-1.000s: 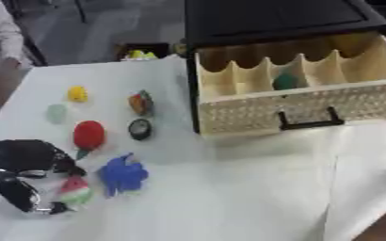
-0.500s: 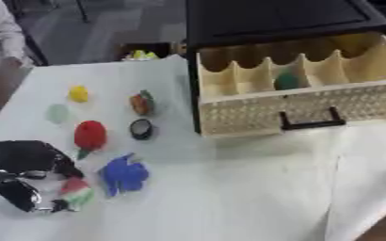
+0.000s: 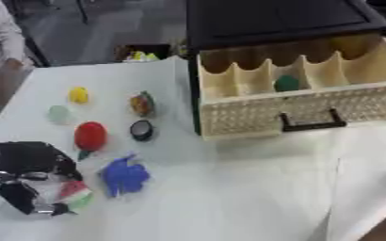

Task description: Pick up objects from table and place into drawer.

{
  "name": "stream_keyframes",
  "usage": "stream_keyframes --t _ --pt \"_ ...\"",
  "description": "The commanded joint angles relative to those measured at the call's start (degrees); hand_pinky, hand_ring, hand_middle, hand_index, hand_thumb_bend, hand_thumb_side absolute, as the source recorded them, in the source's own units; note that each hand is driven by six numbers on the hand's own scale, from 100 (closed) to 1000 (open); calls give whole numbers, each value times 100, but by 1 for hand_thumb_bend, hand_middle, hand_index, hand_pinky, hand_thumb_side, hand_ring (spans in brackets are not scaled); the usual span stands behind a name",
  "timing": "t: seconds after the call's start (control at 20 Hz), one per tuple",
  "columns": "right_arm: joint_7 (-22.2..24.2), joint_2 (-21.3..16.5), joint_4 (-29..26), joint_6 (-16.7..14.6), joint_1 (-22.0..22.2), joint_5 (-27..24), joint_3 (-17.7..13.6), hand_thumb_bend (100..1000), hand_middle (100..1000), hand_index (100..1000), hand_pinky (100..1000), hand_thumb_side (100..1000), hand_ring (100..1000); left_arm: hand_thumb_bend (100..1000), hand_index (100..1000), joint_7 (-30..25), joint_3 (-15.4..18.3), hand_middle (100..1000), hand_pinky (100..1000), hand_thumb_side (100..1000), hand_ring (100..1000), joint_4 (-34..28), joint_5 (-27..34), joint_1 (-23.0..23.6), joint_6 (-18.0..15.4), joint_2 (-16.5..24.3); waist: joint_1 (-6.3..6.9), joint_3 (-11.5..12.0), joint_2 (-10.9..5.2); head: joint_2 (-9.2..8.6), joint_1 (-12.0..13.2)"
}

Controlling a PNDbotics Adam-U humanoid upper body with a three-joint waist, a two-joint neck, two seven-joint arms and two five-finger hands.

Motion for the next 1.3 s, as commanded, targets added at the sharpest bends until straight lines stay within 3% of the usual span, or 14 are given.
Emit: stream_keyframes --t 0.05,0.85,1.3 --pt "-11 -65 -84 17 -41 -44 -78 224 550 808 325 658 536 415 873 64 6 610 485 934 616 -76 -99 -46 -32 145 -25 -10 -78 -56 20" --pt "-46 -35 -84 24 -27 -69 -121 210 548 801 324 653 535 432 856 417 -44 566 451 840 575 23 -710 -92 -163 29 -21 -44 -61 -83 31" --pt "-64 -22 -84 27 -14 -103 -146 198 548 801 325 648 535 335 775 642 -63 486 369 747 500 207 -788 -98 -123 -48 -23 -53 -62 -98 37"
